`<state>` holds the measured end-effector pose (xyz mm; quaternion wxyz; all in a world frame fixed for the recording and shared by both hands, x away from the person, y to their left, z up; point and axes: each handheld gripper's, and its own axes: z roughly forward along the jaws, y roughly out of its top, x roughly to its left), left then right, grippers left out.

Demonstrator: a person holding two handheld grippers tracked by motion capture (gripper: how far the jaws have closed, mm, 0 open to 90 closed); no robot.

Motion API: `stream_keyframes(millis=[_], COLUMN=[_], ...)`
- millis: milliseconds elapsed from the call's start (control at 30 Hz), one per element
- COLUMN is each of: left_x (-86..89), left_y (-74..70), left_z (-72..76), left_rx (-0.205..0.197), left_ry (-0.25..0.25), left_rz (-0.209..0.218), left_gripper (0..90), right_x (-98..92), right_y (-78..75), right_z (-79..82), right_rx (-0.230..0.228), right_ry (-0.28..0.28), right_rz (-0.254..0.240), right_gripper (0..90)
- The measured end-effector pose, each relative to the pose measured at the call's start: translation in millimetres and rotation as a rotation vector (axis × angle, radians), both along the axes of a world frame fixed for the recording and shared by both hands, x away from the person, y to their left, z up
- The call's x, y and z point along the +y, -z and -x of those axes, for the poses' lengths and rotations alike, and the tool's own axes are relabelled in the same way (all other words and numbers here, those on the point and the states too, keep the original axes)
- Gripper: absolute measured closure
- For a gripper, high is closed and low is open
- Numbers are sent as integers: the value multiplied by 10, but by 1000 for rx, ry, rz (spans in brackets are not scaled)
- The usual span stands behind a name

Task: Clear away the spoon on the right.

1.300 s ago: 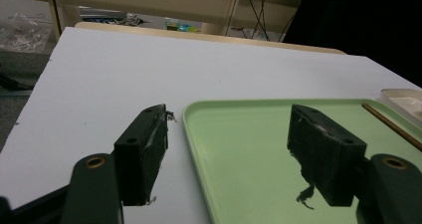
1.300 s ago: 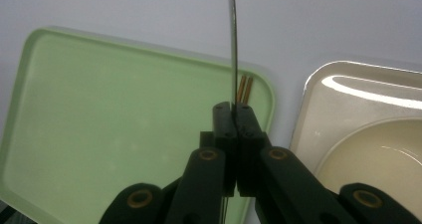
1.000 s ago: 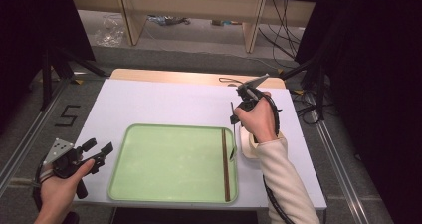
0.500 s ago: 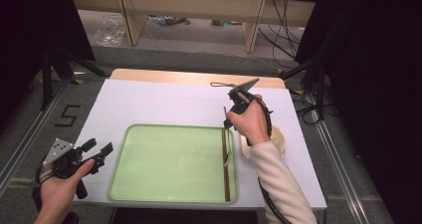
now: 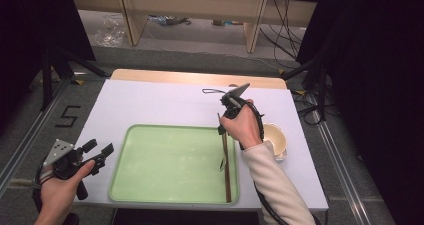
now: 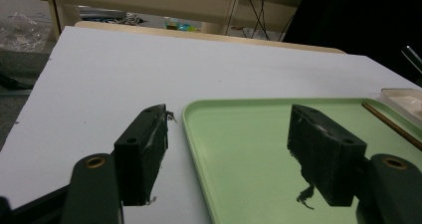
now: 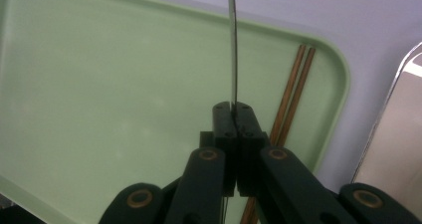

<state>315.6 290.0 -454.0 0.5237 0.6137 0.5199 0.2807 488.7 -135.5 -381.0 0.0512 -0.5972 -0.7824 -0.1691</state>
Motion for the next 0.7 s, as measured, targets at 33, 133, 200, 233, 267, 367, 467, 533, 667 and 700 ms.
stream_keyframes(millis=[33, 133, 200, 233, 267, 367, 467, 533, 667, 700], left_x=[1, 0, 2, 2, 0, -3, 1, 0, -5, -4], left_y=[0, 0, 0, 0, 0, 0, 0, 0, -1, -1], left_z=[0, 2, 2, 3, 3, 4, 4, 5, 5, 5], left_rx=[-1, 1, 0, 0, 1, 2, 1, 1, 2, 2], left_ry=[0, -1, 0, -1, -1, -2, -1, -1, -1, -1], left_rz=[0, 1, -3, -2, 0, 2, -1, 0, 3, 2], left_gripper=[321, 321, 320, 321, 321, 321, 320, 321, 321, 321], right_x=[24, 72, 77, 97, 107, 153, 183, 189, 232, 230], right_y=[-1, 27, 69, 83, 87, 119, 150, 182, 241, 246], right_z=[6, 10, 5, 5, 7, 12, 13, 10, 16, 6], right_rx=[13, 35, -2, 2, 9, 18, 28, 21, 28, 48], right_ry=[7, 12, -19, -21, -21, -23, -31, -41, -5, -21], right_rz=[9, 5, 3, 5, 6, 11, 19, 20, 20, 28], right_gripper=[900, 900, 900, 900, 900, 900, 900, 900, 900, 900])
